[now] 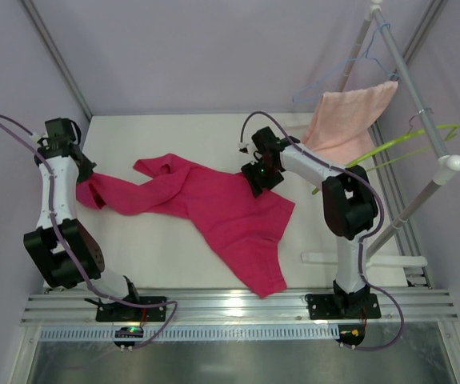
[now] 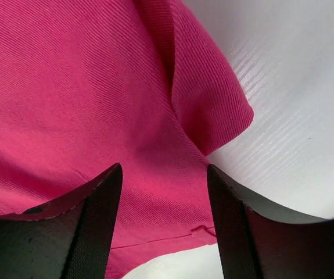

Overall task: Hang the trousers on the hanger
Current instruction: Fold the trousers

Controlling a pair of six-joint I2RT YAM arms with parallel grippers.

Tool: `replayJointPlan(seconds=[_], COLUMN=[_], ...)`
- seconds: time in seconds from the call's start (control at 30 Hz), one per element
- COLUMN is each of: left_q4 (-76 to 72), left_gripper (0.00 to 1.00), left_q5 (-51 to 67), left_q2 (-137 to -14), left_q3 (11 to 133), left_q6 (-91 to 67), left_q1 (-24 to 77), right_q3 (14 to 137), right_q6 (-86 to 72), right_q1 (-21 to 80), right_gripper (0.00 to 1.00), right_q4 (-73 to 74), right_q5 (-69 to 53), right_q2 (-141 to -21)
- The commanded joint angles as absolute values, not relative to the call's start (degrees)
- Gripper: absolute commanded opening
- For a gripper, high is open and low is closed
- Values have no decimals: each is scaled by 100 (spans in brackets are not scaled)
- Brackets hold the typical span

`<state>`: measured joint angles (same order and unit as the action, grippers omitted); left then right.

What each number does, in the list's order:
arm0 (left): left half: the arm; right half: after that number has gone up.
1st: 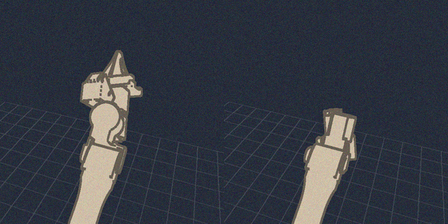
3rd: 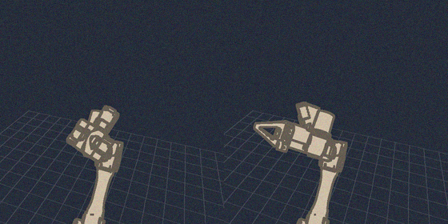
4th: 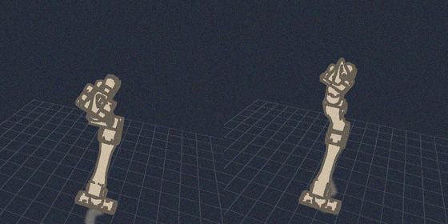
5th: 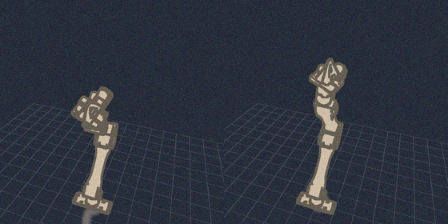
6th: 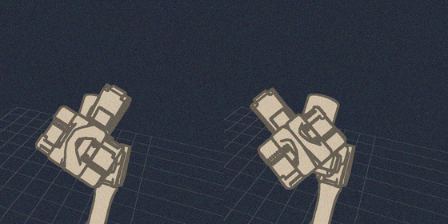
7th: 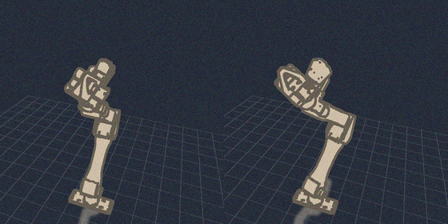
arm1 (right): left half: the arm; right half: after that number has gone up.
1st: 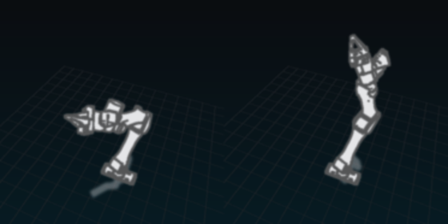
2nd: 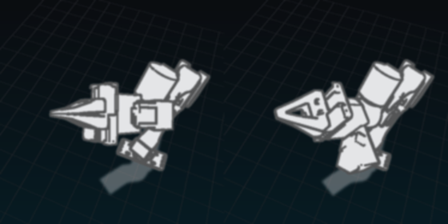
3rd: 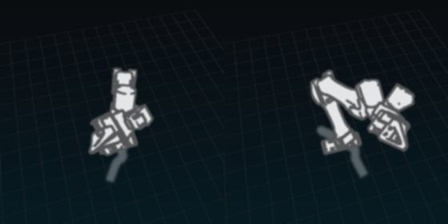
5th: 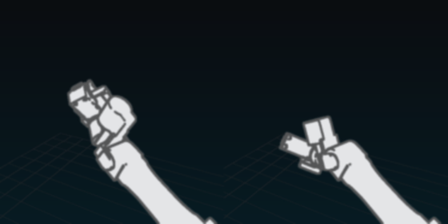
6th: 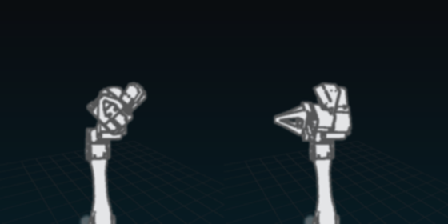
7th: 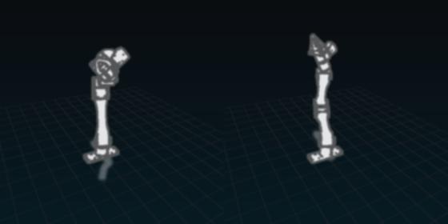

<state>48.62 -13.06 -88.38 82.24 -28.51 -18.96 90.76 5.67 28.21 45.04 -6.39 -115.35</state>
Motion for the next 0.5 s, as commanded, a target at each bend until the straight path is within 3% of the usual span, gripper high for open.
replayJointPlan(seconds=[0.0, 0.07, 0.1, 0.2, 0.3, 0.47], left_q4=[4588, 4588, 4579, 4605, 4684, 5009], left_gripper=[0, 0, 0, 0, 0, 0], left_q5=[-1345, -1353, -1354, -1354, -1800, -2091], left_q2=[-8851, -8851, -8851, -8877, -8877, -8965], left_q3=[8191, 8191, 8174, 8182, 8279, 8534], left_q6=[-2909, -2892, -2865, -2822, -2646, -2505], left_q1=[-1872, -1881, -1881, -1863, -1680, -1652], right_q3=[9255, 9246, 9255, 9404, 9729, 9783], right_q6=[756, 738, 677, 449, 352, 247], right_q1=[2699, 2672, 2672, 2672, 2864, 4196], right_gripper=[62, 52, 36, 4, 4, 4], right_q4=[4421, 4412, 4412, 4700, 5009, 5378], right_q5=[-958, -984, -923, -757, -695, -476], right_q2=[-11689, -11690, -11672, -11541, -11182, -10399])
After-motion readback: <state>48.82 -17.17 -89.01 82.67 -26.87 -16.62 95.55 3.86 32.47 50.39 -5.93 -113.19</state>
